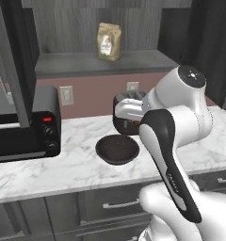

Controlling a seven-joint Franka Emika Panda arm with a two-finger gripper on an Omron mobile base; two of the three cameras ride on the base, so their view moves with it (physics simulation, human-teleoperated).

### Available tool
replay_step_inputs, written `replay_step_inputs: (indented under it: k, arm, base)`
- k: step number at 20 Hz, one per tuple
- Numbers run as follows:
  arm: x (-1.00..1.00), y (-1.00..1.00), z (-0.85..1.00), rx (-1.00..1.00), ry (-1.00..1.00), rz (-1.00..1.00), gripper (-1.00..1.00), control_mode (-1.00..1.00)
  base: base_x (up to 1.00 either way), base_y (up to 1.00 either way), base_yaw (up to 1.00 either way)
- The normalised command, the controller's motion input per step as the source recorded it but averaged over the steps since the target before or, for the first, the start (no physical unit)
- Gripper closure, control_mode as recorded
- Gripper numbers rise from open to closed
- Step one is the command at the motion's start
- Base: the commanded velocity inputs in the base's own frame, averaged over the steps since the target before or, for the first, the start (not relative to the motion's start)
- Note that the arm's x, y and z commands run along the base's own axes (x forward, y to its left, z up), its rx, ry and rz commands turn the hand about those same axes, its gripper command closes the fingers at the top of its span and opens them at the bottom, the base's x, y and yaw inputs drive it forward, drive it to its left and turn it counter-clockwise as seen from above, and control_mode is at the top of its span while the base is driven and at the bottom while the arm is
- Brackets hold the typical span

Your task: Pick the egg and butter from the fridge and place them by the bowl for mixing.

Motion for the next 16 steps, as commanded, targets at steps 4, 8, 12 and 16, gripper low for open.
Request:
replay_step_inputs:
  k: [4,8,12,16]
  arm:
    - [0.0,0.0,0.0,0.0,0.0,0.0,1.0,1.0]
    - [0.0,0.0,0.0,0.0,0.0,0.0,1.0,1.0]
    - [0.0,0.0,0.0,0.0,0.0,0.0,1.0,1.0]
    - [0.0,0.0,0.0,0.0,0.0,0.0,1.0,1.0]
  base:
    - [0.47,0.0,0.18]
    - [0.04,0.0,0.0]
    - [0.0,0.0,0.0]
    - [0.0,0.0,0.0]
